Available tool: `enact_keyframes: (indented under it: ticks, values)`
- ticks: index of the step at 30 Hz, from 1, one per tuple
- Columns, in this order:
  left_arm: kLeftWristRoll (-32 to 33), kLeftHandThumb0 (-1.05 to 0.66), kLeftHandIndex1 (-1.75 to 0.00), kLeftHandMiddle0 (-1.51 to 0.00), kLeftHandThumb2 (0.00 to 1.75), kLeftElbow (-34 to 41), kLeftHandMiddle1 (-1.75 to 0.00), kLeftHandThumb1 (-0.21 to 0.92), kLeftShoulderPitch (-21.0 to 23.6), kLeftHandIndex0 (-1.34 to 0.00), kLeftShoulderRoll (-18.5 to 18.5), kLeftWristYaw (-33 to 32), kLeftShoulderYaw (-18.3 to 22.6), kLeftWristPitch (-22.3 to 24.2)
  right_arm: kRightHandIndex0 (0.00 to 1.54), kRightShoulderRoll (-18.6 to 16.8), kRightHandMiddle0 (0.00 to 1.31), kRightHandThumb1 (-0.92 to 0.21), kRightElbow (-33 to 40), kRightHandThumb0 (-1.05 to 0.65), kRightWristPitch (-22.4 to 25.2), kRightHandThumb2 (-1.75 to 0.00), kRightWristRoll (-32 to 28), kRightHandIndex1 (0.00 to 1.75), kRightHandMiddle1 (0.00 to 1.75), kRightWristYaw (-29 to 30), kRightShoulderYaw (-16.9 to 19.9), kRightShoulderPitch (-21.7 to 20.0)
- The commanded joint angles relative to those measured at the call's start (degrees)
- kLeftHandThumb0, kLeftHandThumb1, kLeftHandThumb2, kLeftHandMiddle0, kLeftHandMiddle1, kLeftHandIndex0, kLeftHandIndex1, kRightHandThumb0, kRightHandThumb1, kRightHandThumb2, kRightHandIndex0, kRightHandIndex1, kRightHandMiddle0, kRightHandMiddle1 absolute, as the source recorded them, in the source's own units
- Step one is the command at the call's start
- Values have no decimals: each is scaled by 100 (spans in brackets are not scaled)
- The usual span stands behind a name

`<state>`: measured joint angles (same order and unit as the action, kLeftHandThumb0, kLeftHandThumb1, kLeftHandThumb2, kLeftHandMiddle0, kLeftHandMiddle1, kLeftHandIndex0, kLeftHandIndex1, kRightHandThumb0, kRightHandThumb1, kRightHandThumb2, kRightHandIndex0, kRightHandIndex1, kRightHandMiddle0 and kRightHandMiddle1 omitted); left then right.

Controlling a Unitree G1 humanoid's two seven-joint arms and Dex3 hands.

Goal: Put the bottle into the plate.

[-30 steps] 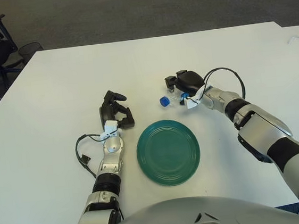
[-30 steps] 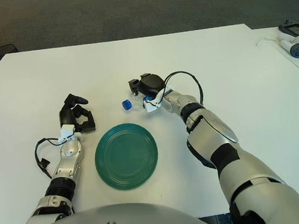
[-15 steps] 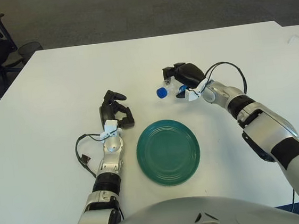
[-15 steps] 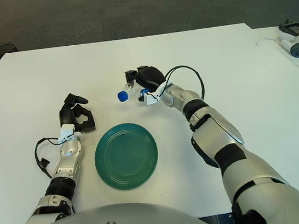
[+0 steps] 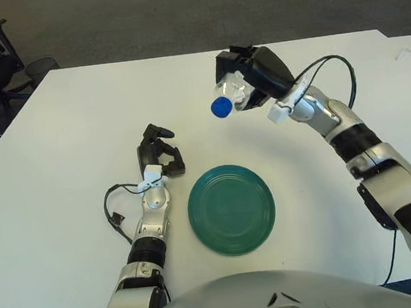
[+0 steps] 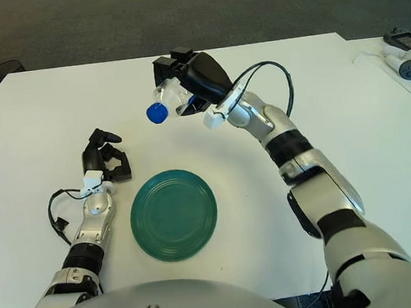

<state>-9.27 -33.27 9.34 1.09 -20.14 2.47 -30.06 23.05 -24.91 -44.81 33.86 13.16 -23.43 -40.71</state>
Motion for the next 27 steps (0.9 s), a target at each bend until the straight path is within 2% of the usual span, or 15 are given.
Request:
enact_keyframes:
  ticks: [1,3,9,13,18,23,27]
  values:
    - [12,0,-175,-95,173,-269,-163,-9,-176,-69,-36,48,6,-31,78,46,53,-12,530,0,-18,-153,146,168,175,-171,55,299]
    - [-11,0,-175,-95,173,-291,-163,-9,-164,-69,-46,32,5,-26,78,59,53,-12,703,0,-223,-152,402,168,175,-35,39,410]
    - [-109,0,-175,-94,172,-308,-164,-8,-124,-68,-68,-63,-10,17,79,131,53,-12,1138,0,-768,-152,656,166,175,12,70,738]
    - [-144,0,-175,-93,172,-302,-164,-7,-110,-68,-76,-80,-26,52,76,151,50,-16,1529,0,-1072,-149,1091,167,175,149,2,1137]
    - [3,0,-175,-90,169,-366,-165,-4,-122,-65,-52,37,6,-27,71,251,47,-19,1702,0,-1285,-146,1316,172,175,9,30,1047]
    - [44,0,-175,-89,168,-418,-166,-2,-87,-64,-57,77,18,-73,76,383,52,-12,1754,0,-1484,-155,1223,174,175,-365,-30,1020]
    - [44,0,-175,-89,168,-431,-167,-2,-62,-64,-63,80,23,-57,80,326,58,-8,1555,-1,-1616,-158,1767,175,169,-415,-364,1106]
